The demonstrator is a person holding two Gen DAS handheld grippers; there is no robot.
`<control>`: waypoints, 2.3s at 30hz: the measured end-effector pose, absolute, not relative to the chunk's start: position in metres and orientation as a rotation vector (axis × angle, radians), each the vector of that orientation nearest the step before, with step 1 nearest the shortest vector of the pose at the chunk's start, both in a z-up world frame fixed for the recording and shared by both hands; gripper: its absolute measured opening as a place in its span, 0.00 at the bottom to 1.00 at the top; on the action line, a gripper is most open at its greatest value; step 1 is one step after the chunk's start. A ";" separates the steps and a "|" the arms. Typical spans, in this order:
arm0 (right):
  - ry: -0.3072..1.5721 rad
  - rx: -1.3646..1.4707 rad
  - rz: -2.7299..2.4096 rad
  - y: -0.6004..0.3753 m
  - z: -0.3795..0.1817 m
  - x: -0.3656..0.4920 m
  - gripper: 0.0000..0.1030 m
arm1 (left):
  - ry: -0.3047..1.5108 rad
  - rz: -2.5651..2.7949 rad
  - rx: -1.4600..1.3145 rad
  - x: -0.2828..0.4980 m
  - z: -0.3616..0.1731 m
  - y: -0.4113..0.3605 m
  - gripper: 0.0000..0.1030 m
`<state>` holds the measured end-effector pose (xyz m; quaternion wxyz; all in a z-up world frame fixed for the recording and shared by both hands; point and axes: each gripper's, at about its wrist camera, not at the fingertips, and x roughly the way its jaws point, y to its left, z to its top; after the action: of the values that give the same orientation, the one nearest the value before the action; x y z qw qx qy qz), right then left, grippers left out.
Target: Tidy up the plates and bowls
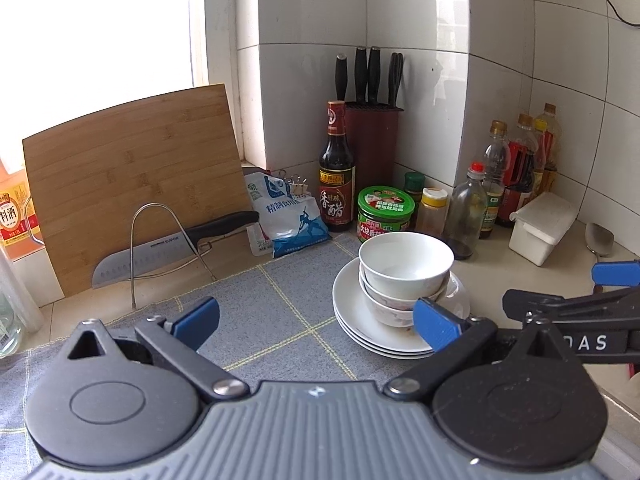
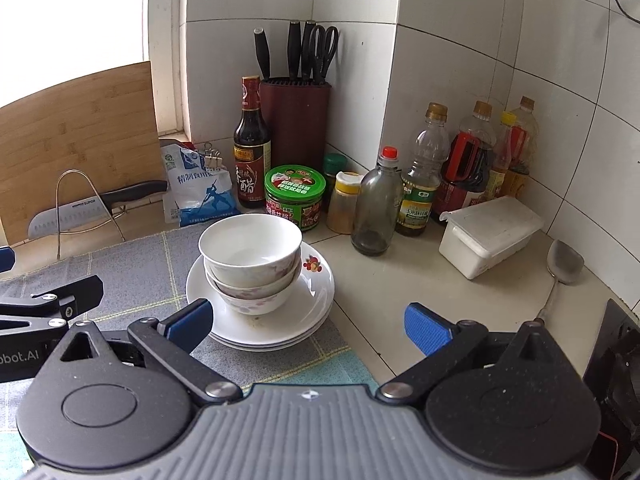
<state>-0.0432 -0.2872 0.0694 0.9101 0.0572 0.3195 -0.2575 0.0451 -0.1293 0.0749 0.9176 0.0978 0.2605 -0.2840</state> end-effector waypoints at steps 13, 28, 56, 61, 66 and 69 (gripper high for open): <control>0.669 0.121 -0.531 -0.291 0.069 -0.045 1.00 | 0.544 -0.587 0.198 0.043 0.075 -0.132 0.99; 0.676 0.113 -0.541 -0.294 0.070 -0.045 1.00 | 0.558 -0.589 0.186 0.044 0.074 -0.135 0.99; 0.672 0.107 -0.547 -0.290 0.073 -0.049 1.00 | 0.556 -0.582 0.183 0.041 0.075 -0.132 0.99; 0.671 0.105 -0.547 -0.289 0.074 -0.049 1.00 | 0.556 -0.580 0.182 0.041 0.076 -0.131 0.99; 0.670 0.101 -0.545 -0.287 0.075 -0.048 1.00 | 0.556 -0.577 0.180 0.041 0.077 -0.130 0.99; 0.669 0.100 -0.546 -0.287 0.075 -0.048 1.00 | 0.555 -0.575 0.179 0.040 0.077 -0.130 0.99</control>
<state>-0.0482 -0.2866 0.0751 0.9071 0.0486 0.3241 -0.2643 0.0405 -0.1299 0.0773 0.9173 0.0871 0.2698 -0.2797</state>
